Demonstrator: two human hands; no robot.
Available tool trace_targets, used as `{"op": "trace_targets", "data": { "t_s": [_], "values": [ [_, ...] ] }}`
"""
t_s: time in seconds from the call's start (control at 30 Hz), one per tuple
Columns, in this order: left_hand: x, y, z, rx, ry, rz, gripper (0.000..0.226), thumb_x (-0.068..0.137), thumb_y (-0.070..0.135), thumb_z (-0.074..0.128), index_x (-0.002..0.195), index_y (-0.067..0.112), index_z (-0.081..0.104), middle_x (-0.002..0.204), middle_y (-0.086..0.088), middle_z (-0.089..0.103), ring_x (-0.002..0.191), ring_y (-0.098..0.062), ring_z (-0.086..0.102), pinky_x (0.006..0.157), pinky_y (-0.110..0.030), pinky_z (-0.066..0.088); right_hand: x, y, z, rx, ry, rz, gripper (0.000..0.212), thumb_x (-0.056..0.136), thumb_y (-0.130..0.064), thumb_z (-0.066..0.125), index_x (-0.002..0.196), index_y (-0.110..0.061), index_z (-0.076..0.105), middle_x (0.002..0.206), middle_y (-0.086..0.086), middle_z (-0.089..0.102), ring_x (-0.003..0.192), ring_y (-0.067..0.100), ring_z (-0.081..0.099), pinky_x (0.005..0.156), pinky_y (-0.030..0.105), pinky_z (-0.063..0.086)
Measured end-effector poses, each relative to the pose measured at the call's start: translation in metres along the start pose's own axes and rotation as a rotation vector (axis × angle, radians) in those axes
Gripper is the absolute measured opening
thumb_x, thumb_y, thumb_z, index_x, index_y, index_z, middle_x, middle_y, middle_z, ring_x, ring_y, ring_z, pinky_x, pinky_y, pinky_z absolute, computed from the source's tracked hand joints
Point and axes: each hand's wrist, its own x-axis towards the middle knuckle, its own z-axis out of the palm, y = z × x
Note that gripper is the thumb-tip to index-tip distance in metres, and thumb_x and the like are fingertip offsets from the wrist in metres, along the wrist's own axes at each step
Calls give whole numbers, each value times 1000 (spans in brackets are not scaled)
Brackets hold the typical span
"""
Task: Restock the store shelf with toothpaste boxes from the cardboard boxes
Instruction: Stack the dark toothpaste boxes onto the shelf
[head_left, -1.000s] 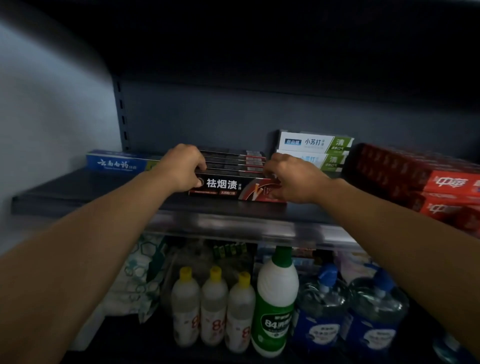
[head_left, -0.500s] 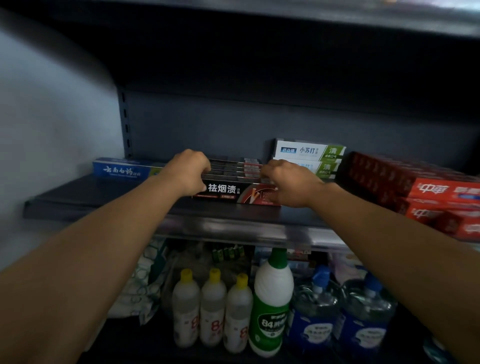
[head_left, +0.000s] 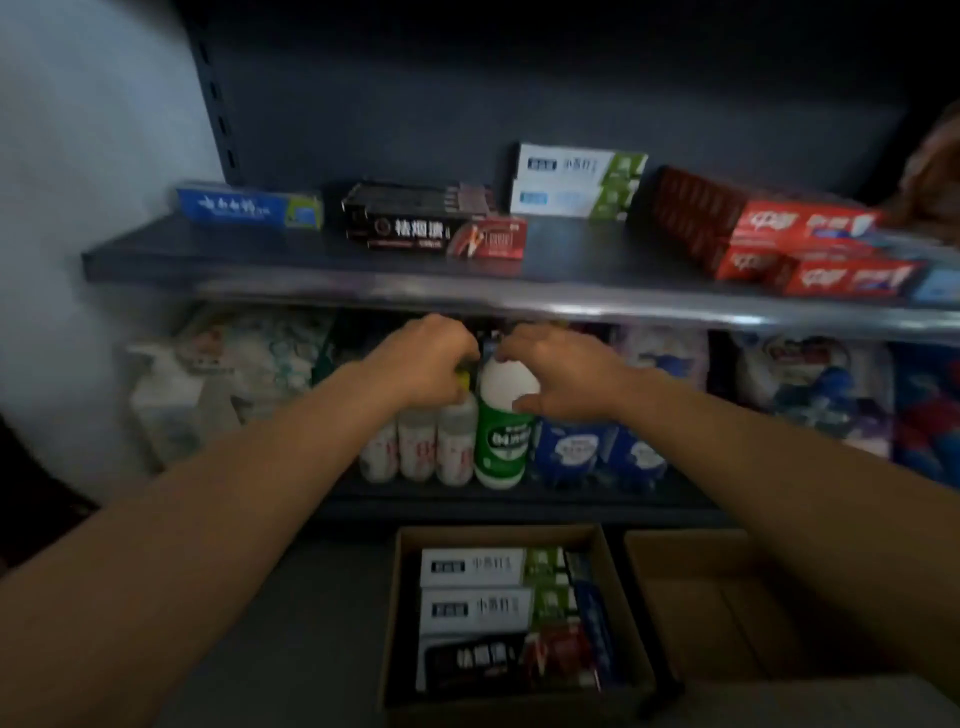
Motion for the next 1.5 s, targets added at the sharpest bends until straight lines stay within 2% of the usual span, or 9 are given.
{"op": "trace_targets", "data": {
  "t_s": [0.13, 0.27, 0.5, 0.7, 0.83, 1.1, 1.27, 1.37, 1.5],
  "values": [
    [-25, 22, 61, -67, -148, 19, 24, 76, 17, 74, 98, 10, 69, 102, -10, 68, 95, -26, 63, 69, -30, 47, -39, -17, 66, 132, -114, -10, 57, 82, -33, 68, 131, -14, 48, 127, 7, 50, 117, 27, 49, 87, 43, 48],
    [-43, 22, 129, -108, -335, 24, 25, 77, 24, 75, 99, 13, 68, 99, -4, 67, 91, -22, 63, 67, -27, 46, -78, -25, 130, 195, -274, -18, 57, 85, -36, 66, 134, -16, 46, 129, 7, 49, 116, 25, 48, 86, 38, 48],
    [-67, 23, 220, -146, -557, 6, 59, 78, 32, 75, 131, 17, 55, 134, -3, 55, 118, -19, 53, 98, -32, 47, -132, -31, 219, 246, -531, -14, 70, 83, -35, 67, 143, -16, 37, 144, 6, 40, 129, 25, 41, 100, 39, 43],
    [-73, 22, 252, -188, -619, -18, 65, 78, 29, 77, 136, 16, 50, 135, -2, 53, 120, -17, 50, 100, -30, 45, -142, -34, 256, 218, -606, -74, 66, 81, -33, 69, 138, -16, 40, 136, 6, 45, 122, 25, 46, 93, 40, 46],
    [-71, 16, 260, -201, -618, -14, 59, 77, 30, 78, 130, 15, 56, 128, -2, 57, 113, -16, 53, 90, -25, 46, -139, -36, 265, 222, -607, -86, 58, 85, -32, 64, 137, -15, 42, 134, 7, 48, 121, 25, 47, 93, 40, 46],
    [-63, 9, 246, -209, -610, -20, 65, 76, 32, 78, 134, 15, 53, 132, -1, 55, 116, -16, 54, 96, -29, 47, -123, -25, 247, 222, -557, -83, 48, 85, -39, 63, 126, -17, 51, 127, 3, 54, 117, 21, 51, 93, 35, 46],
    [-48, 0, 207, -209, -553, 3, 36, 73, 32, 79, 103, 16, 67, 101, 2, 64, 96, -18, 61, 75, -27, 47, -103, -11, 204, 172, -472, -55, 50, 83, -40, 65, 126, -20, 51, 128, 1, 54, 115, 19, 52, 91, 35, 47],
    [-34, -8, 169, -199, -497, 6, 35, 72, 33, 79, 101, 17, 68, 96, 1, 68, 87, -16, 63, 75, -31, 52, -89, 0, 170, 134, -389, -46, 52, 82, -42, 64, 127, -20, 50, 124, 1, 53, 113, 20, 52, 82, 33, 45],
    [-16, -18, 106, -164, -386, -20, 50, 72, 34, 80, 115, 15, 64, 108, -1, 66, 99, -21, 62, 86, -38, 52, -68, 13, 116, 50, -249, -44, 50, 84, -47, 59, 123, -18, 51, 119, 2, 54, 109, 19, 53, 77, 33, 47]
  ]
}}
